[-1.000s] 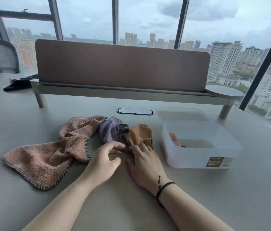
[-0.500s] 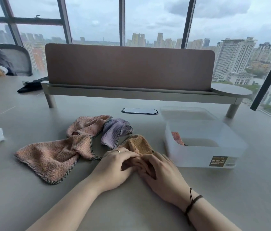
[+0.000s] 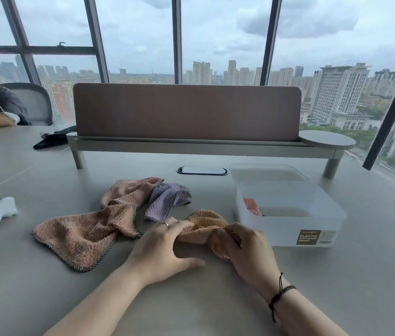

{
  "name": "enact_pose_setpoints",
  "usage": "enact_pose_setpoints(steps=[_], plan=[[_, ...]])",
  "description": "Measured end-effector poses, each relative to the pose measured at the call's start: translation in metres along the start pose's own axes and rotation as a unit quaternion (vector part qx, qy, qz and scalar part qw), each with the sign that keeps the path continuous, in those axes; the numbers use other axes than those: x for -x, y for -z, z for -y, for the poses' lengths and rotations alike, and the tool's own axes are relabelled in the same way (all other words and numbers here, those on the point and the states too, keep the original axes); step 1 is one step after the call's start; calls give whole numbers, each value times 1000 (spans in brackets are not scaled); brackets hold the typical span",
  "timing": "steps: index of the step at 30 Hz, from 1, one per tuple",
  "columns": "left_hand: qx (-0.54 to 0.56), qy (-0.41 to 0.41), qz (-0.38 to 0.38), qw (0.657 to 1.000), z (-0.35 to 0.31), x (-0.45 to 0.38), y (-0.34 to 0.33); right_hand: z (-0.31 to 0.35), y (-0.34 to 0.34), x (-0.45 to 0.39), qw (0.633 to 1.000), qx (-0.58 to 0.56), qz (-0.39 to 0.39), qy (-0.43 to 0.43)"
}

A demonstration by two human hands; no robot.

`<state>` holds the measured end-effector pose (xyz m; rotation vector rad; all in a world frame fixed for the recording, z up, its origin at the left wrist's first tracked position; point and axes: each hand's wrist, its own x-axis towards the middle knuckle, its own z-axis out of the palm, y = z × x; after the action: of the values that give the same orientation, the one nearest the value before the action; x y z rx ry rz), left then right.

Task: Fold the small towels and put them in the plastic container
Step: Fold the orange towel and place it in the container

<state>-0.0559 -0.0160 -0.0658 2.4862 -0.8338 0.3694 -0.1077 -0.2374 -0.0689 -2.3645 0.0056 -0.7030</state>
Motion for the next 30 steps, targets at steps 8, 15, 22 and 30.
enact_pose_setpoints(steps=[8, 15, 22, 30], plan=[[126, -10, 75, 989, -34, -23, 50, 50, 33, -11, 984, -88, 148, 48], [199, 6, 147, 969, -32, -24, 142, 72, 114, -31, 947, -158, 275, 41], [384, -60, 131, 912, -51, 0, 224, 105, 183, -31, 919, -323, 196, 114], [325, 91, 163, 927, 26, -22, 147, 54, 109, -43, 978, -174, 103, -50]])
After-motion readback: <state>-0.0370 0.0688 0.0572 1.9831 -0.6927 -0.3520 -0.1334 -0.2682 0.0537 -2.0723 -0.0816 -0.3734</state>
